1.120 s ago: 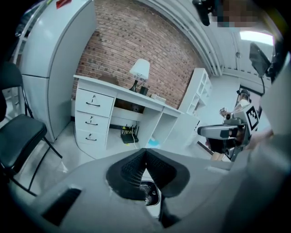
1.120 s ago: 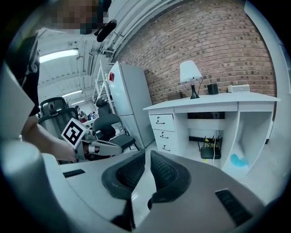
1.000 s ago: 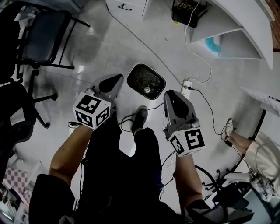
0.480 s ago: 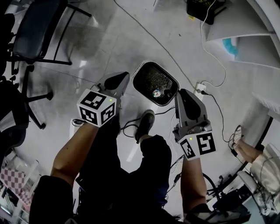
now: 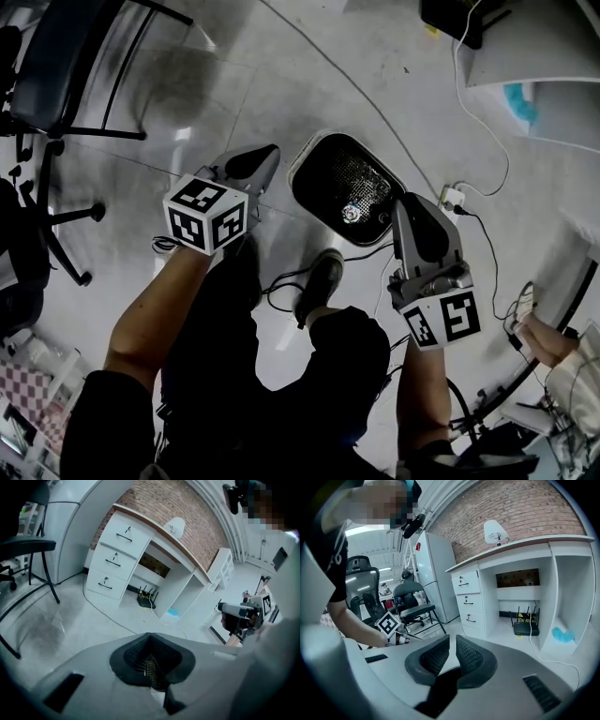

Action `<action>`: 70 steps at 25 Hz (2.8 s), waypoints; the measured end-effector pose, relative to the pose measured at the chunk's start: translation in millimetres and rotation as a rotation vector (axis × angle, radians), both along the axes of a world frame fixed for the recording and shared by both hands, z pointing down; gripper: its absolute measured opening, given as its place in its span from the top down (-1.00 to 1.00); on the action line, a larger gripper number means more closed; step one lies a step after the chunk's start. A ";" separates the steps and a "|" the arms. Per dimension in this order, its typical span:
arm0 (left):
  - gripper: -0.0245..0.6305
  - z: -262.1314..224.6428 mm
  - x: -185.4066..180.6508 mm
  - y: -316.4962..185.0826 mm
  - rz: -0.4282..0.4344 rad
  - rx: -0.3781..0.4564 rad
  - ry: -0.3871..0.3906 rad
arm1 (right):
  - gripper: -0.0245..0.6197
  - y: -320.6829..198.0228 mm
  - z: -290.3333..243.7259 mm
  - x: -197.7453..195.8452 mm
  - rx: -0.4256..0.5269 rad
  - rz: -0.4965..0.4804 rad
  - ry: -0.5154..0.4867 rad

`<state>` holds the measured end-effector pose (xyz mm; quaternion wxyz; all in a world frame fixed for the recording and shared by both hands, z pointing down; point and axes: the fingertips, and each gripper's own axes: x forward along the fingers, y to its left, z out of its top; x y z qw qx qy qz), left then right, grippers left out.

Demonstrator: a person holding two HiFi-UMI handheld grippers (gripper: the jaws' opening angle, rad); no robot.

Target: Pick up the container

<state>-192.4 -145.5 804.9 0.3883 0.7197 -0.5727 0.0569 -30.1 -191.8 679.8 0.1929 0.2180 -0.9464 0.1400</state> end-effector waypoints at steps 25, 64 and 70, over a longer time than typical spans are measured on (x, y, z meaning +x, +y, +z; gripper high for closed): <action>0.90 179.2 -4.7 -61.7 0.216 -0.005 0.200 | 0.89 -30.9 96.7 3.2 0.184 -0.149 -0.041; 0.65 276.5 64.2 -18.5 0.407 -0.118 0.637 | 0.89 20.2 129.8 36.1 0.249 -0.397 0.117; 0.66 269.3 59.2 -21.0 0.407 -0.096 0.596 | 0.89 24.9 127.6 37.6 0.234 -0.396 0.108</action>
